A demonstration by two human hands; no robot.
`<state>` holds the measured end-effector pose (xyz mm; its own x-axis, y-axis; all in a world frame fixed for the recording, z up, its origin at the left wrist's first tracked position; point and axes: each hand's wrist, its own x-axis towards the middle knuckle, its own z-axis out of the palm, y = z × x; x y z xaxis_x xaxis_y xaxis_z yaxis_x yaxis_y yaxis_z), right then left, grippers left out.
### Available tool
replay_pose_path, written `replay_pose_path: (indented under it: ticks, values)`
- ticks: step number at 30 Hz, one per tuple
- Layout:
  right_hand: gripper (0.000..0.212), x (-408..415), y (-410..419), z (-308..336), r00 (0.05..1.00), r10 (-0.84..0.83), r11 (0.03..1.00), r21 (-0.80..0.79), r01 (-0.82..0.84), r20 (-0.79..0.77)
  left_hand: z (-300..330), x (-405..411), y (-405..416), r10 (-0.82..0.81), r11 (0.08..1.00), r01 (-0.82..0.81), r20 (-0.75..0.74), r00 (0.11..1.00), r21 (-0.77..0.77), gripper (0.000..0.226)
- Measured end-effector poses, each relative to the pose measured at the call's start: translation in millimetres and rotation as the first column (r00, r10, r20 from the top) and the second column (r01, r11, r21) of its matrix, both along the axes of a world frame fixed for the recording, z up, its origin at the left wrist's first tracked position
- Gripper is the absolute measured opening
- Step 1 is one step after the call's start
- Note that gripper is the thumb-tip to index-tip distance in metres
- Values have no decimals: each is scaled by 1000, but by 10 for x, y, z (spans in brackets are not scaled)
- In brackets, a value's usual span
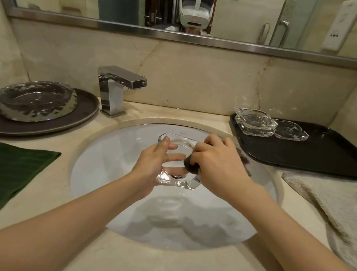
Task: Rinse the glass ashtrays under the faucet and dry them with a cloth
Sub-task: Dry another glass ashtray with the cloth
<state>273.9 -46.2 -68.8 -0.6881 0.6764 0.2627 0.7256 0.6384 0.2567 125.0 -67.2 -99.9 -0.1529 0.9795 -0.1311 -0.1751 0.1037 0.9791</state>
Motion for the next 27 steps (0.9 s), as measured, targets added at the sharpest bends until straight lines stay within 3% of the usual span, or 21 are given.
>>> replay_pose_path:
  ticks: [4,10,14,19,21,23,25,27]
  values:
    - [24,-138,-1,-148,979,77,982,182,-42,-187,-3,62,-34,-96,995,96,28,995,4,42]
    - [44,-195,-81,-236,932,231,964,-62,-257,-278,-8,11,-35,38,999,-38,-34,999,1,40]
    - [33,-140,-72,-150,964,188,965,-148,-217,-190,-6,13,-23,96,995,-95,-70,993,16,28]
    - [18,0,74,-164,973,138,976,192,-102,-182,58,-7,-40,42,998,-44,41,998,42,27]
    - [17,14,153,-181,952,144,947,316,-54,-270,76,9,-67,0,998,-3,55,998,56,25]
    - [29,23,196,-147,837,140,964,268,8,-529,68,16,-90,-36,997,33,37,999,71,21]
    - [35,62,190,-96,599,35,999,36,-10,-800,63,13,-96,-69,994,68,18,997,80,20]
    - [35,101,186,-50,446,-66,982,-136,-128,-893,77,11,-92,-96,993,96,-4,995,73,16]
